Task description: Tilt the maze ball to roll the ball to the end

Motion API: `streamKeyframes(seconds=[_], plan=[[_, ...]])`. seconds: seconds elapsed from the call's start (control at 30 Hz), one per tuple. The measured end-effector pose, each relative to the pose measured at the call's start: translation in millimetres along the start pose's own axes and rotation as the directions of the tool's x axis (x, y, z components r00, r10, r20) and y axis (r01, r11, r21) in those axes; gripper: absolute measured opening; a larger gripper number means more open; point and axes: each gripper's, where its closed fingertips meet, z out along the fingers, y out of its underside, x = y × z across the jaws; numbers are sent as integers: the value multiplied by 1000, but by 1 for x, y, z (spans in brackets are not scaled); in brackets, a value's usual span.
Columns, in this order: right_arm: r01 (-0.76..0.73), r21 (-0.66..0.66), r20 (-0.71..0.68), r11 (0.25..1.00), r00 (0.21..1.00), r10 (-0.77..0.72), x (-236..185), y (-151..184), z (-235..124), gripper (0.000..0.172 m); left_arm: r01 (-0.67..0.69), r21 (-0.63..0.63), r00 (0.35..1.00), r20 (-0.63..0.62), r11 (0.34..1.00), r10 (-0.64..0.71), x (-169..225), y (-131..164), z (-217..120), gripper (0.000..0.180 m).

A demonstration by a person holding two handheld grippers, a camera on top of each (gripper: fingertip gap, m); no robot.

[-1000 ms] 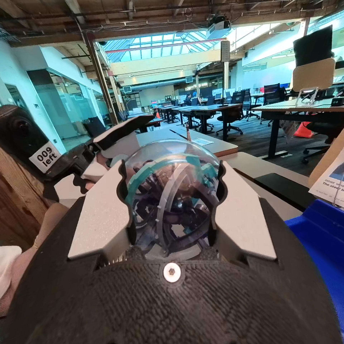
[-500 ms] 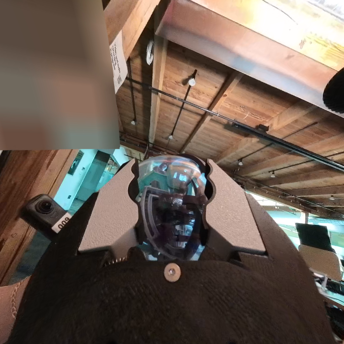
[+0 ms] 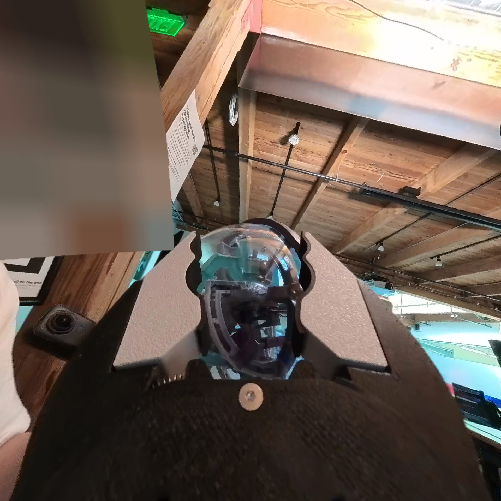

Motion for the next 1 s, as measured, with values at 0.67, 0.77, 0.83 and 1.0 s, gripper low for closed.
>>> streamKeyframes(seconds=[0.67, 0.77, 0.83, 1.0], plan=[[-291, -546, -403, 785, 913, 58, 59, 136, -33, 126, 482, -558, 829, 42, 676, -557, 39, 127, -20, 156], [-236, -627, -363, 742, 932, -10, 55, 142, -32, 123, 549, -570, 778, 83, 611, -623, 40, 137, -27, 156], [-261, -628, -377, 734, 926, 7, 56, 142, -36, 119, 579, -571, 755, 105, 582, -647, 42, 141, -28, 156], [-362, -580, -438, 730, 894, 95, 63, 141, -43, 107, 608, -591, 719, 128, 530, -683, 47, 148, -32, 157]])
